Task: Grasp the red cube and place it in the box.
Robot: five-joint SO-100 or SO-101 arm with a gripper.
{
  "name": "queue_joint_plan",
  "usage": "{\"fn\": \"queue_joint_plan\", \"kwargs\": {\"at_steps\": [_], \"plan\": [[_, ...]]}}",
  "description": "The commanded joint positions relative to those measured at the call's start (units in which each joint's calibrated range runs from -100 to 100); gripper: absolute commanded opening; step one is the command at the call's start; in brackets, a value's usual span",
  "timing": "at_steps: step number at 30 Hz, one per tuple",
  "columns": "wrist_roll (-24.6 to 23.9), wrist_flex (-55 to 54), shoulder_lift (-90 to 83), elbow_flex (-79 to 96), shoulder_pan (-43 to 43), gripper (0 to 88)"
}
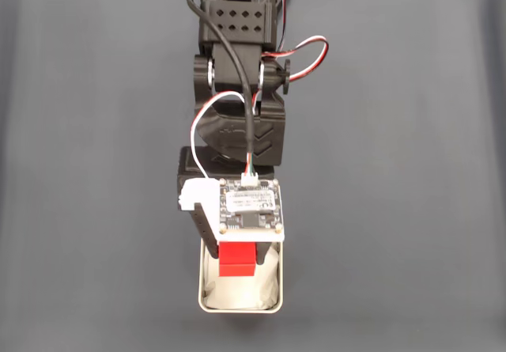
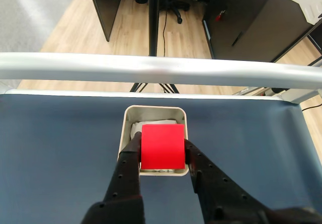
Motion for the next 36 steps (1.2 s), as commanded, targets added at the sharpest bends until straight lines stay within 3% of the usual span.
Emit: {"fn": "queue_joint_plan", "kwargs": {"at_steps": [1, 36], "plan": [[-0.7, -0.2, -0.4, -3.5, -0.8, 0.0], [-0.9, -1.3, 4.1, -6.4, -1.4, 0.0]]}}
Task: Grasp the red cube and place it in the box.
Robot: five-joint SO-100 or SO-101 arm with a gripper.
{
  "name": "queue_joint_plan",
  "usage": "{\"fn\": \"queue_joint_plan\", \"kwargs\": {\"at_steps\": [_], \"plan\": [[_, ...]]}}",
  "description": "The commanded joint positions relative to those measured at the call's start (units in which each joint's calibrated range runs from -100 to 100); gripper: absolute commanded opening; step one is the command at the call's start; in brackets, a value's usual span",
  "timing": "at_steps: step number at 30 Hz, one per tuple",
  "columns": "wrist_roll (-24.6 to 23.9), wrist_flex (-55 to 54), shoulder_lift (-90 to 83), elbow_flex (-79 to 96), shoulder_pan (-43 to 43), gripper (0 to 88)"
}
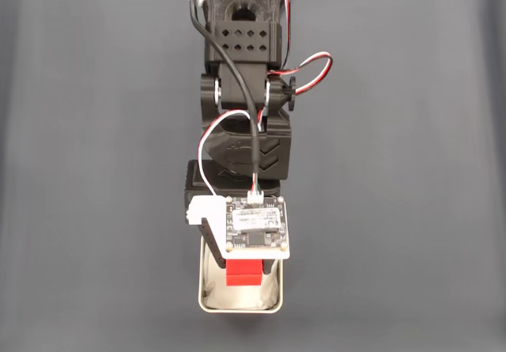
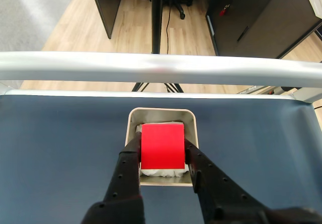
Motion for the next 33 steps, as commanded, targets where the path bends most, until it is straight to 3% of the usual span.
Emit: {"fn": "queue_joint_plan", "kwargs": {"at_steps": [1, 6, 10, 14, 33], "plan": [[-0.2, -1.3, -0.6, -2.7, -0.5, 0.0], [-0.3, -1.5, -0.5, -2.7, -0.5, 4.1], [-0.6, -1.9, -0.4, -2.7, -0.2, 29.0], [-0.4, -2.0, -0.5, -2.7, -0.2, 38.1], [-0.5, -3.8, -1.4, -1.4, 0.0, 41.3]]}}
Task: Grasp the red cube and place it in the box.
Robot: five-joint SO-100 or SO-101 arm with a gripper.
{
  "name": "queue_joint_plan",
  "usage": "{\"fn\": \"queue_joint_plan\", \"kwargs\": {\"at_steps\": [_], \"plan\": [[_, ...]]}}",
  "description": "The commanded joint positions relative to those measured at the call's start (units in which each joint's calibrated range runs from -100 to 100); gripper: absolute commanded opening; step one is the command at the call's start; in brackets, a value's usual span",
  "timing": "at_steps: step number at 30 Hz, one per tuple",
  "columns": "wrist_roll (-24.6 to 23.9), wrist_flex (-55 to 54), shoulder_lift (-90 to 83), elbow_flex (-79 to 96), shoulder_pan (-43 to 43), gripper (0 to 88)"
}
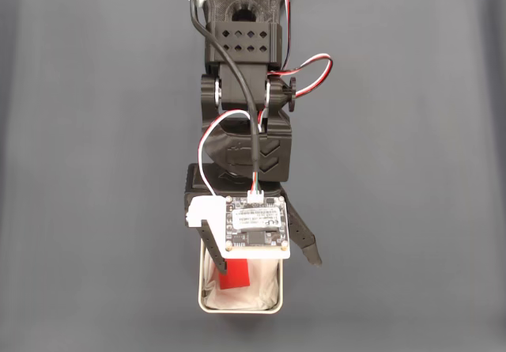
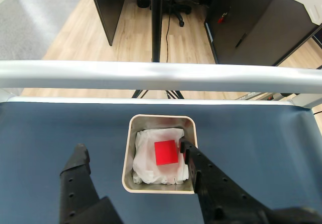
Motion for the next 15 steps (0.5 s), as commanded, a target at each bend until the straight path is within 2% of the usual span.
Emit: {"fn": "queue_joint_plan", "kwargs": {"at_steps": [1, 15], "plan": [[-0.3, -1.3, -1.4, -1.3, 0.0, 41.3], [-0.5, -1.5, -1.8, -0.8, 0.2, 41.0]]}}
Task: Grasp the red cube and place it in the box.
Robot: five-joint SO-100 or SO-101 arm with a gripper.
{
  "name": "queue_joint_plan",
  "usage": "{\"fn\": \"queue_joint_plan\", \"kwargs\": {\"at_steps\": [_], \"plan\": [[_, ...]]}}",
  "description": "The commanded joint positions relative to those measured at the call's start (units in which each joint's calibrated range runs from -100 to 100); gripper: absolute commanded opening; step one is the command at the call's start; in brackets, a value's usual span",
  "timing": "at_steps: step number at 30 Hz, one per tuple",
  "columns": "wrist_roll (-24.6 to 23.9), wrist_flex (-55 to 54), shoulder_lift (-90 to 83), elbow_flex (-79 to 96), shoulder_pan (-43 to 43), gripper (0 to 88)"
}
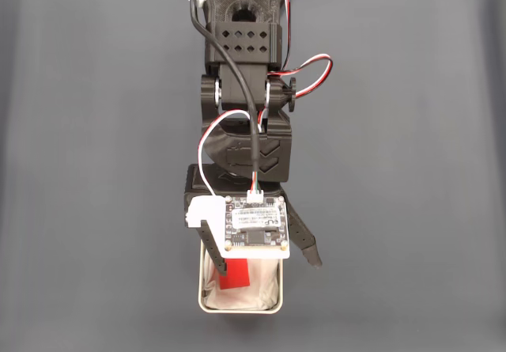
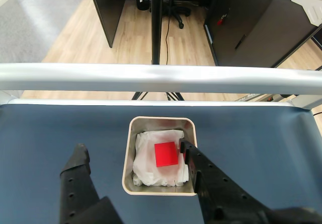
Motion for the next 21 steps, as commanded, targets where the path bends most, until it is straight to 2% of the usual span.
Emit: {"fn": "queue_joint_plan", "kwargs": {"at_steps": [1, 3, 5, 7, 8, 15, 21], "plan": [[-0.3, -1.1, -1.8, -0.8, 0.2, 40.6], [-0.3, -1.1, -2.0, -0.8, 0.2, 36.8], [-0.1, -1.1, -2.6, -0.8, 0.1, 22.5], [-0.6, -1.1, -3.6, -1.4, 0.0, 3.2], [-0.9, -1.1, -4.8, -1.5, -0.1, 0.0], [-0.3, -0.8, -22.4, 5.9, -0.5, 0.0], [0.7, -0.8, -46.3, 30.7, -1.7, 0.0]]}}
